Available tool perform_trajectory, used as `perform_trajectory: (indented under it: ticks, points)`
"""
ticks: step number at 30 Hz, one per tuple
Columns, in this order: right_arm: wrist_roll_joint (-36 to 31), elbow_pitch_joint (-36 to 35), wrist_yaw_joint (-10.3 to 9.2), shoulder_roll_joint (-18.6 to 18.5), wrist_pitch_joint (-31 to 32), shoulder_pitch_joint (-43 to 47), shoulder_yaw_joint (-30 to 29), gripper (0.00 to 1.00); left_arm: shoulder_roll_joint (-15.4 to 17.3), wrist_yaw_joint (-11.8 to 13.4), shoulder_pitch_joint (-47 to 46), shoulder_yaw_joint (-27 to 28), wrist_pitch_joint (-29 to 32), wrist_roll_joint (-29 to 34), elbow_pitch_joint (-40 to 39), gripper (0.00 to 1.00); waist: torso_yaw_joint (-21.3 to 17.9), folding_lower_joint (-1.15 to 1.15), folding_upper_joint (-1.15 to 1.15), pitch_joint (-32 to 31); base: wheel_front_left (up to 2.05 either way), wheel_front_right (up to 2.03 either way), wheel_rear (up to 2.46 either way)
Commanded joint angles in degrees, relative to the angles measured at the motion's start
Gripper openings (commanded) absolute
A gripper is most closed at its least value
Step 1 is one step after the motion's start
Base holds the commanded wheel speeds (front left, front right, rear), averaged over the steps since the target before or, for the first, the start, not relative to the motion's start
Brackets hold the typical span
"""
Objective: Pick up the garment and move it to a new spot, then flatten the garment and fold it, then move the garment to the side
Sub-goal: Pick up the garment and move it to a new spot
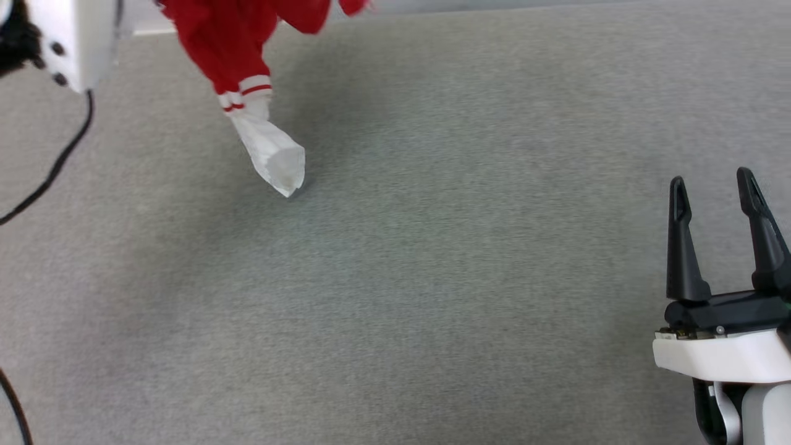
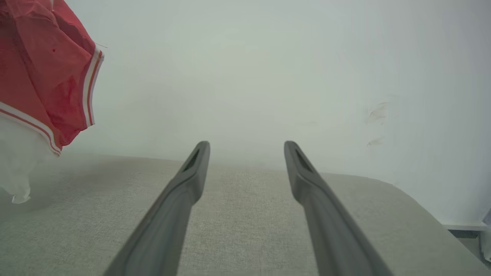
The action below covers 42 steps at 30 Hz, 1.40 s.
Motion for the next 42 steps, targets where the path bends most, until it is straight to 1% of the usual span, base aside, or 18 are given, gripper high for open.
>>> perform_trajectory:
  ticks: [1, 6, 10, 14, 19, 25, 28, 32, 33, 34, 35, 38, 42]
  points:
    - [0.38, 0.18, -0.04, 0.07, -0.13, 0.4, -0.04, 1.0, -0.52, 0.03, -1.01, -0.7, -0.3, 0.08, -0.7, 0.0, -2.27, 0.01, 0.0, -0.94, 0.0, 0.0, 0.0]
    - [1.07, 0.89, -0.04, 0.07, -0.14, 0.98, -0.4, 1.0, -3.06, 0.03, -0.2, -4.97, -1.13, 0.32, -2.52, 0.0, -4.81, 0.01, 0.0, -1.03, 0.0, 0.0, 0.0]
    - [1.49, 1.25, -0.04, 0.08, -0.14, 1.03, -0.39, 1.0, -5.61, 0.03, 3.21, -8.55, -3.13, -0.31, -2.42, 0.0, -6.08, 0.01, 0.0, -0.59, 0.0, 0.0, 0.0]
    - [1.51, 1.46, -0.04, 0.08, -0.14, 0.86, -0.43, 1.0, -8.93, 0.02, 8.86, -13.61, -5.38, 0.33, -0.81, 0.0, -6.69, 0.01, 0.0, 0.02, 0.0, 0.0, 0.0]
    - [1.51, 1.72, -0.04, 0.08, -0.14, 0.19, -0.36, 1.0, -13.24, 0.03, 16.15, -20.09, -9.27, 1.19, 3.42, 0.0, -6.9, 0.01, 0.0, 1.06, 0.0, 0.0, 0.0]
    - [1.16, 2.17, -0.04, 0.08, -0.14, -0.39, -0.18, 1.0, -19.56, 0.02, 23.53, -26.37, -14.27, 1.01, 9.82, 0.0, -6.65, 0.01, 0.0, 1.66, 0.0, 0.0, 0.0]
    - [0.93, 2.45, -0.04, 0.08, -0.14, -0.24, -0.08, 1.0, -22.32, 0.02, 26.34, -28.32, -15.88, 0.35, 12.41, 0.0, -6.41, 0.01, 0.0, 1.5, 0.0, 0.0, 0.0]
    - [0.69, 2.86, -0.04, 0.08, -0.14, 0.28, -0.02, 1.0, -24.45, 0.02, 27.75, -29.45, -18.62, 1.05, 15.3, 0.0, -5.9, 0.01, 0.0, 0.47, 0.0, 0.0, 0.0]
    - [0.61, 3.0, -0.04, 0.08, -0.14, 0.53, 0.0, 1.0, -24.98, 0.02, 27.56, -29.41, -19.89, 1.11, 15.94, 0.06, -5.69, 0.01, 0.0, 0.0, 0.0, 0.0, 0.0]
    - [0.52, 3.11, -0.04, 0.08, -0.14, 0.85, 0.03, 1.0, -25.3, 0.01, 27.19, -29.08, -21.48, 1.56, 16.44, 0.76, -5.49, 0.01, 0.0, -0.57, 0.0, 0.0, 0.0]
    - [0.42, 3.25, -0.04, 0.08, -0.14, 1.27, 0.11, 1.0, -25.6, 0.02, 26.91, -28.5, -23.29, 1.86, 17.14, 1.0, -5.29, 0.01, 0.0, -1.26, 0.0, 0.0, 0.0]
    - [0.23, 3.71, -0.04, 0.08, -0.14, 2.41, 0.14, 1.0, -26.53, 0.63, 26.13, -27.19, -28.97, 3.98, 18.03, 1.0, -4.61, 0.01, 0.0, -3.64, 0.0, 0.0, 0.0]
    - [-0.12, 4.0, -0.04, 0.08, -0.14, 4.26, 0.21, 1.0, -27.11, 3.71, 26.78, -24.67, -36.74, 6.45, 16.93, 1.0, -3.45, 0.01, 0.0, -6.81, 0.0, 0.0, 0.0]
